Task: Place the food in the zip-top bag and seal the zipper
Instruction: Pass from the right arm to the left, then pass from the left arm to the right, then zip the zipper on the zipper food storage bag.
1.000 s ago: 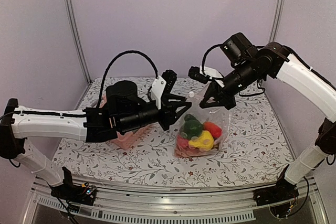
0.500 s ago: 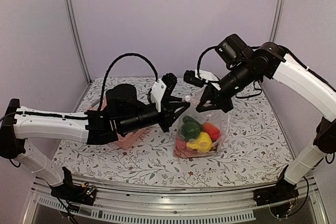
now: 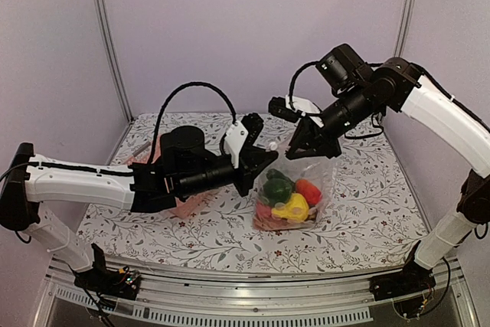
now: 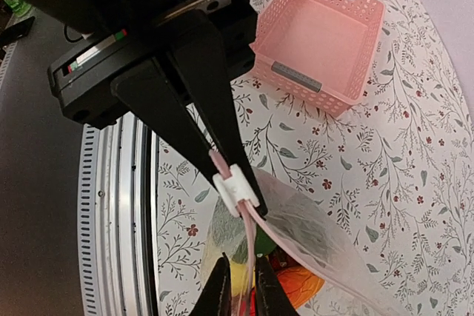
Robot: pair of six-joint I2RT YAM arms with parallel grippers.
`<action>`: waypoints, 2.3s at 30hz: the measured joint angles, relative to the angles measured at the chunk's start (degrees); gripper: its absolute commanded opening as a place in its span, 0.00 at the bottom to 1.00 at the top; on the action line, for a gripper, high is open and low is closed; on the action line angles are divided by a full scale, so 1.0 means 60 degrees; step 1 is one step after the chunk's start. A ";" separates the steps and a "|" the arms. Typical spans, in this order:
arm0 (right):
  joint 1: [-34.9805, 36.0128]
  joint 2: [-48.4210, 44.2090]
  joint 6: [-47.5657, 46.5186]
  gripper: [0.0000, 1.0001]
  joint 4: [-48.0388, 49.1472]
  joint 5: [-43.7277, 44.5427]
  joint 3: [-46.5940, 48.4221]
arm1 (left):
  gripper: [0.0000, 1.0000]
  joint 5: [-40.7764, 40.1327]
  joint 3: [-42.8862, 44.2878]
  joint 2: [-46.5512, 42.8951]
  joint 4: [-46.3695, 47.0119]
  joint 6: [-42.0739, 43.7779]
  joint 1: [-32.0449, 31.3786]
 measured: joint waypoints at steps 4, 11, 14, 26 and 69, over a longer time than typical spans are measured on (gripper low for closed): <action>0.0004 0.0000 -0.0335 0.30 0.0062 -0.0033 0.0619 | 0.00 0.0124 -0.0135 -0.0106 0.0025 0.0149 0.0018; 0.0029 -0.0004 -0.0619 0.42 0.0288 -0.0357 0.1195 | 0.00 0.0426 -0.0324 -0.0437 -0.0051 0.0379 0.0018; 0.0160 0.0036 -0.0721 0.45 0.0288 -0.0408 0.1239 | 0.00 0.0510 -0.0459 -0.0612 -0.0051 0.0415 0.0018; 0.1140 0.0608 -0.1053 0.31 0.0313 -0.0419 0.1275 | 0.00 0.1348 -0.0761 -0.1071 -0.0051 0.0510 0.0018; 0.0390 0.1235 -0.0670 0.06 0.0637 -0.0277 0.1577 | 0.00 -0.0415 -0.1778 -0.2331 0.0113 0.0871 0.0095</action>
